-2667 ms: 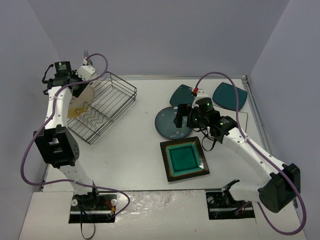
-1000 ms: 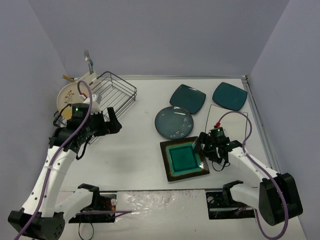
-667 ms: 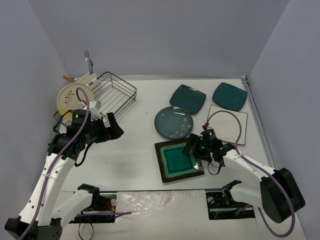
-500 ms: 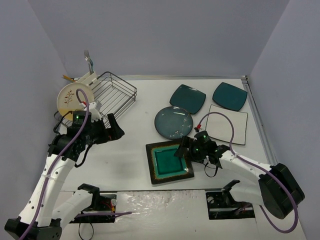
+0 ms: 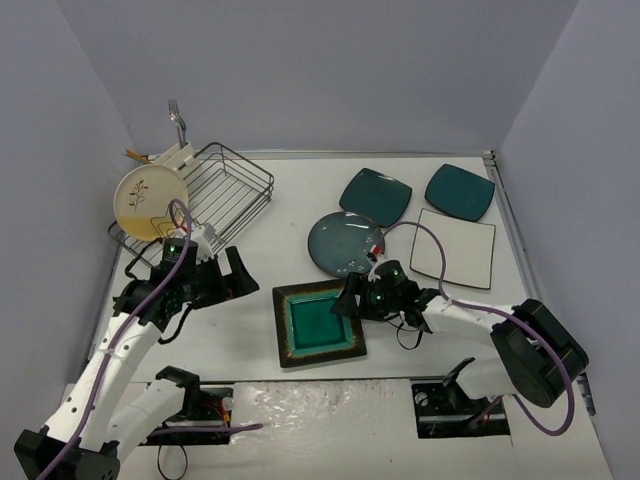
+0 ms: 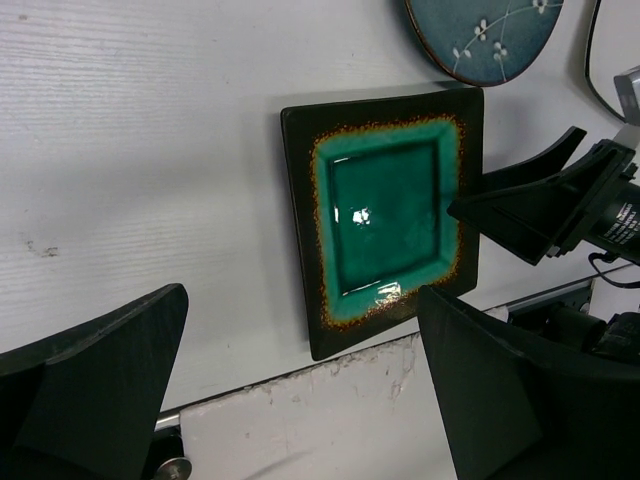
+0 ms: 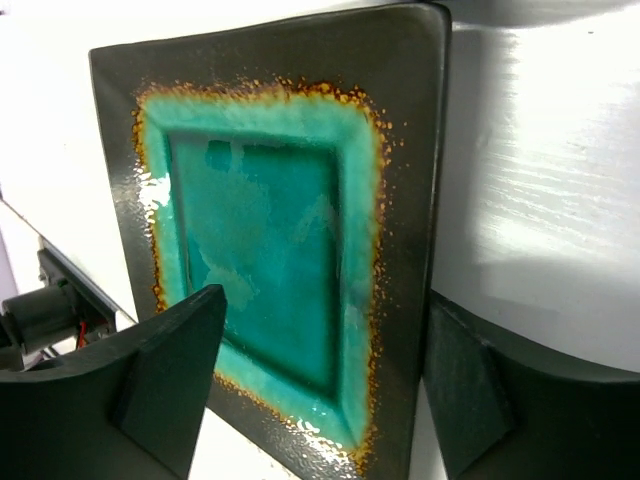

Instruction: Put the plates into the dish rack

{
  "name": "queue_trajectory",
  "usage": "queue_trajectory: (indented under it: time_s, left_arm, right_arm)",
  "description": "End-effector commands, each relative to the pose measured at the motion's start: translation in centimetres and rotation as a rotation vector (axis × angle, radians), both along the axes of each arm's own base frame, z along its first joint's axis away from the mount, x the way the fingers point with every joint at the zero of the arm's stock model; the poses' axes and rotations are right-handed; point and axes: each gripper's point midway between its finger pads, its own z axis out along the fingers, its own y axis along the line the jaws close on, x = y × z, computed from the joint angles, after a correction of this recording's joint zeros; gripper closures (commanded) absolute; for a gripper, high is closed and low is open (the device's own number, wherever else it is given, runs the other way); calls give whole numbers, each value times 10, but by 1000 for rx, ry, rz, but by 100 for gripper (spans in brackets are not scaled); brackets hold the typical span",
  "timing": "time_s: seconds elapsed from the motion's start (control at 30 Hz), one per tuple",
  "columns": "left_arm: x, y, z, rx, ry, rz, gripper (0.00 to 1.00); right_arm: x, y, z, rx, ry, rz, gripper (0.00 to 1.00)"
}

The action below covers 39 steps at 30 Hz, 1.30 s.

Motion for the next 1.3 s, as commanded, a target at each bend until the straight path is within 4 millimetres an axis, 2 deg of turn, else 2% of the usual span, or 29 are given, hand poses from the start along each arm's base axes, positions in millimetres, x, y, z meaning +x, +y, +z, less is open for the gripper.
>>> queue_trajectory:
  time_s: [0.0, 0.1, 0.23, 0.33, 0.5, 0.63, 0.93, 1.27]
  left_arm:
    - [7, -9, 12, -68, -60, 16, 3]
    - [3, -12, -1, -99, -34, 23, 3]
    - [1, -15, -13, -109, -14, 35, 3]
    - [-1, -17, -27, -116, 18, 44, 3]
    - [2, -24, -45, -148, 52, 71, 3]
    - [-1, -31, -64, -152, 81, 70, 3]
    - [-4, -36, -87, -179, 139, 109, 3]
    - [-13, -60, -100, -236, 210, 95, 3]
  right_arm:
    - [-35, -22, -43, -100, 82, 81, 32]
    - [-41, -22, -49, -91, 80, 107, 37]
    - [-40, -23, -55, -93, 72, 108, 49]
    - [-39, -24, -60, -93, 67, 90, 65]
    - [-37, -24, -63, -90, 67, 79, 99]
    - [-32, -21, -51, -72, 58, 58, 100]
    - [5, -8, 23, 79, 56, -80, 100]
    - [11, 0, 44, 186, 176, -169, 100]
